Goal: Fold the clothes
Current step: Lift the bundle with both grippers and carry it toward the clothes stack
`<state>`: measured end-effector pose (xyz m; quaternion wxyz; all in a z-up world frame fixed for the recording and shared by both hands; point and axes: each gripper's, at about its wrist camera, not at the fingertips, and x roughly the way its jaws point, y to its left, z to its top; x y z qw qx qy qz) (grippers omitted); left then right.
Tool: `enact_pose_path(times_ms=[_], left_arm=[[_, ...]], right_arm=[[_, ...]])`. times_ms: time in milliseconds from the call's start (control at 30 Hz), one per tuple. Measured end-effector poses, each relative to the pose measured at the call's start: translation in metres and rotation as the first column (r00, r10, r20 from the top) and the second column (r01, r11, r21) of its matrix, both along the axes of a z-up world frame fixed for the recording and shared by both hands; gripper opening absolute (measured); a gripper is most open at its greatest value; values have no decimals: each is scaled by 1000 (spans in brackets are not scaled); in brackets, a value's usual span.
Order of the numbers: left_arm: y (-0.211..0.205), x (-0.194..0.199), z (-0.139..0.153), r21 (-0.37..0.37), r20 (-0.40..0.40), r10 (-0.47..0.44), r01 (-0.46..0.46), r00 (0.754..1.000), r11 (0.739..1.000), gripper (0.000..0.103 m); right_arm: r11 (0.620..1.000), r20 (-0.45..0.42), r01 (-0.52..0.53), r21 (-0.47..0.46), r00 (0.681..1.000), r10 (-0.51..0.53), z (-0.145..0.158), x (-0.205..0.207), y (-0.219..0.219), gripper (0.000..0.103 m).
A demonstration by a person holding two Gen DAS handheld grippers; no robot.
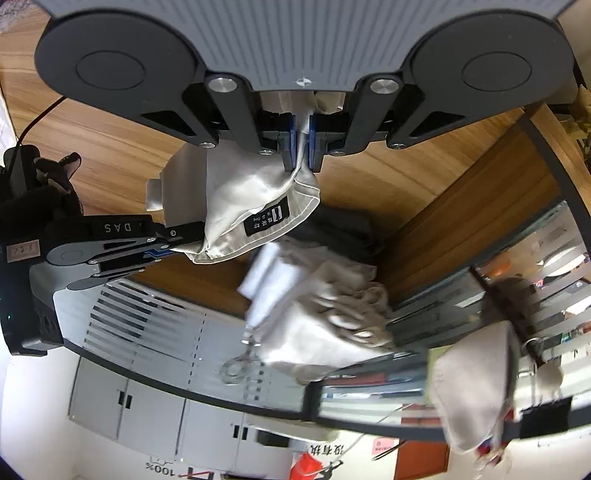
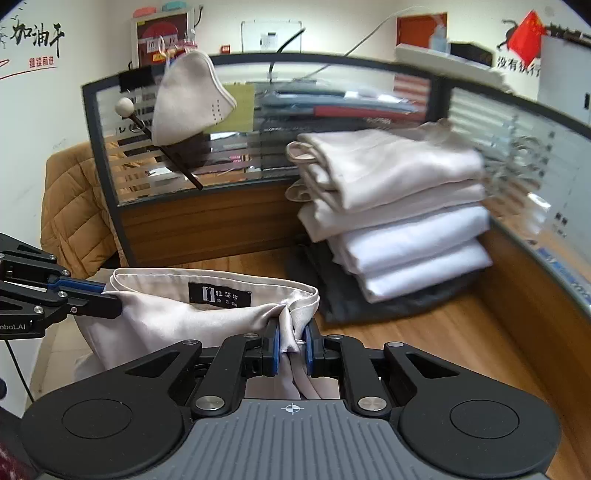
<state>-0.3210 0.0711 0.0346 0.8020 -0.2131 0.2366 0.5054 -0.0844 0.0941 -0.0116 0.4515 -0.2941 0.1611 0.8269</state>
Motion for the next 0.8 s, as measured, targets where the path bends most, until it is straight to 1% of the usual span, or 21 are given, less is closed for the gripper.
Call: enact_pose_path(times_ms=[100,200,367,500,633,700,733,800], left_arm=[[28,-24,-3,-47,36,41,-39,999,998,7],[51,-40,-18,-86,39,109,-105,993,991,7],[90,-66,-41,-151,39,222,-213,974,965,7],[122,-88,-60,-202,34,310,-297,950,933,7],[153,-109,-79,-252,24,394,-376,919,892,7],[158,-115,-85,-268,28,399,-378,917,886,8],[161,-118,-88,-276,29,401,-378,916,884,11],[164,-123,-93,-294,29,400,-374,916,880,17]], right_arm=[[1000,12,-16,-16,1000,16,-4,-23,25,15],[998,45,-51,-43,998,53,-10,-48,57,15],[988,111,-126,-88,984,136,-32,-93,118,15],[971,177,-209,-115,958,227,-52,-128,157,15],[946,226,-289,-149,921,317,-71,-158,186,16],[935,240,-317,-161,906,349,-79,-169,196,17],[930,241,-328,-167,901,361,-83,-173,200,19],[926,244,-337,-169,896,370,-87,-177,206,27]])
